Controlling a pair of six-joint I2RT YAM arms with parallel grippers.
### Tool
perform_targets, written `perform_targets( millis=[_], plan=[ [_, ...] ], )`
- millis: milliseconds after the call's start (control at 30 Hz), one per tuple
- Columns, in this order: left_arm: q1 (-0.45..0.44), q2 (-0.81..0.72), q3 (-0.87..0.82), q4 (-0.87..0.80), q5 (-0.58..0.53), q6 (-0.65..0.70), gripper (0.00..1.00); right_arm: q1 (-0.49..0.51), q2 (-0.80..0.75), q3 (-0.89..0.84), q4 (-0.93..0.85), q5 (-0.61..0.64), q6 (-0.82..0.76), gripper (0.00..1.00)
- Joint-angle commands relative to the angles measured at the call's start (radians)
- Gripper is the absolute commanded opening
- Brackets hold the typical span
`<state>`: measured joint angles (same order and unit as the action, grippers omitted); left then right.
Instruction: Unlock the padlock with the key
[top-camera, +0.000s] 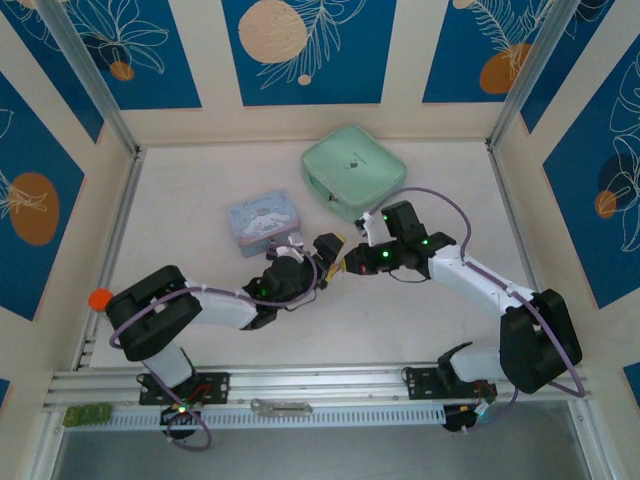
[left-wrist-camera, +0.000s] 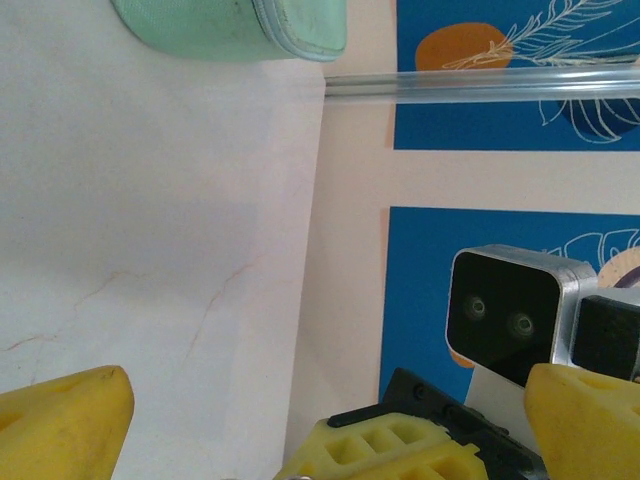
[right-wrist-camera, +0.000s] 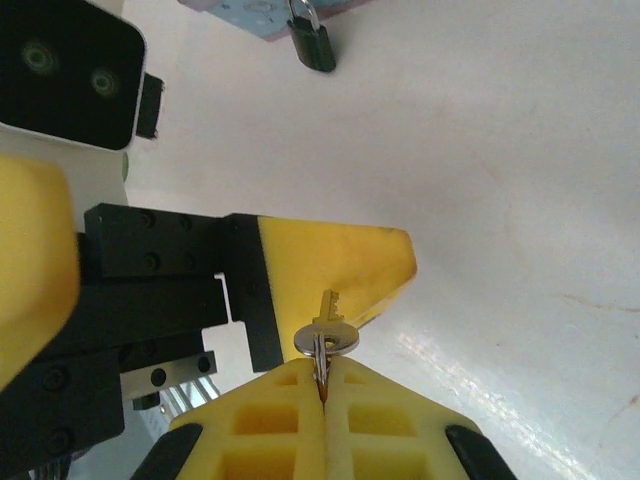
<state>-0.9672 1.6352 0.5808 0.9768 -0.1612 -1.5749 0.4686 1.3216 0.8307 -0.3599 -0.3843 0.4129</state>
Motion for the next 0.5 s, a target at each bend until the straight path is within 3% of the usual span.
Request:
perform_targets(
  millis=[0,167,467],
  plan=[
    [-0.010,-0.014,0.024,-0.013,0.031,0.056,0.99,-0.007,-0.001,0.046,-0.083,0.013,-0.055,0.00],
    [-0.010,-0.026,0.026,-0.033,0.037,0.101,0.94,-0.003,0.019,0.048,-0.086,0.000,-0.064,0.00],
    [-0.010,0.009,0.024,0.042,0.064,0.096,0.72,-0.005,0.007,0.031,-0.026,-0.003,-0.015,0.00]
  ],
)
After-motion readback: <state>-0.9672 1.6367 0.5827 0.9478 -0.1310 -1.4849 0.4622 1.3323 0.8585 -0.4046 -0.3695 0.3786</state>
